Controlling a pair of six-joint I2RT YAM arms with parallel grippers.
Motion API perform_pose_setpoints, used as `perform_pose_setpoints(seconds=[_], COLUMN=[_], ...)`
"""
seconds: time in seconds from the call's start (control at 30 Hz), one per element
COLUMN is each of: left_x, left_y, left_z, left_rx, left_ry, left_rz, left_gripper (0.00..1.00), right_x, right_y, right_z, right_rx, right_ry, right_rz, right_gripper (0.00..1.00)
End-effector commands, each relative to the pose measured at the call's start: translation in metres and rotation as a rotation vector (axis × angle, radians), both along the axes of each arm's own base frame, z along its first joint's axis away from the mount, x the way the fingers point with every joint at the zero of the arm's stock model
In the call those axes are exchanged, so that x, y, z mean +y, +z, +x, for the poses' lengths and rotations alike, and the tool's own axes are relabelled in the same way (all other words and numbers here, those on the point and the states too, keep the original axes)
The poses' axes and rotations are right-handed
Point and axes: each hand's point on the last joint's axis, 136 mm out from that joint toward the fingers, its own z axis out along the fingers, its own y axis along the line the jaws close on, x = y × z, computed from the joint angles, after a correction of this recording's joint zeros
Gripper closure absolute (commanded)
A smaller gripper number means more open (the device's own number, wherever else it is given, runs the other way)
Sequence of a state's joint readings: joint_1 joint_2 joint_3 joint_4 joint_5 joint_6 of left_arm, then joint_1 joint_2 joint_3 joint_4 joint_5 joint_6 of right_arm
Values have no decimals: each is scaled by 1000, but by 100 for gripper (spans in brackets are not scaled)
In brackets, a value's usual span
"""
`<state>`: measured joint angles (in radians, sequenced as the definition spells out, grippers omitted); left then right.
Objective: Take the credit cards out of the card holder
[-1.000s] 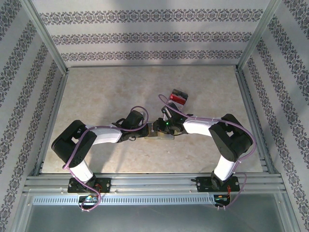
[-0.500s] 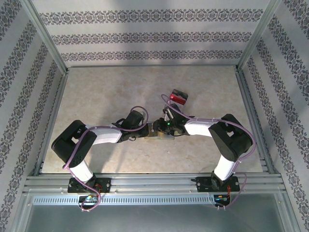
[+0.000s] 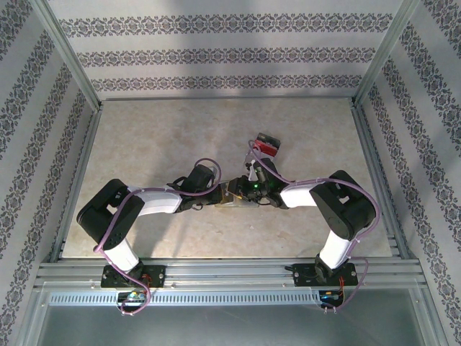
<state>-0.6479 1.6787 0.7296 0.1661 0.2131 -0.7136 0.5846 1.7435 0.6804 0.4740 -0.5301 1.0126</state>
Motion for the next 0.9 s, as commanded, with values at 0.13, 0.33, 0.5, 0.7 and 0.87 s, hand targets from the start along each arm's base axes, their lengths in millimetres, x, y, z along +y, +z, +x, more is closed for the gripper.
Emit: perform_pose_setpoints(seconds=[0.13, 0.33, 0.5, 0.7, 0.87], left_x=[-1, 6, 10, 14, 15], left_y=[-8, -7, -11, -17, -16], left_z=[-6, -6, -6, -7, -6], left_rx=[23, 18, 36, 57, 52], left_ry=[-4, 19, 41, 52, 57], left_rz=[3, 31, 57, 77, 83], left_gripper=[96, 97, 97, 98, 98], right_x=[12, 9, 5, -5, -12], right_y=[14, 0, 3, 12, 16], right_z=[4, 3, 3, 4, 5], right_rx=[-39, 7, 0, -20, -31], right_ry=[31, 8, -6, -26, -38], right_rz=[97, 105, 138, 172, 178], right_gripper=[71, 71, 74, 76, 78])
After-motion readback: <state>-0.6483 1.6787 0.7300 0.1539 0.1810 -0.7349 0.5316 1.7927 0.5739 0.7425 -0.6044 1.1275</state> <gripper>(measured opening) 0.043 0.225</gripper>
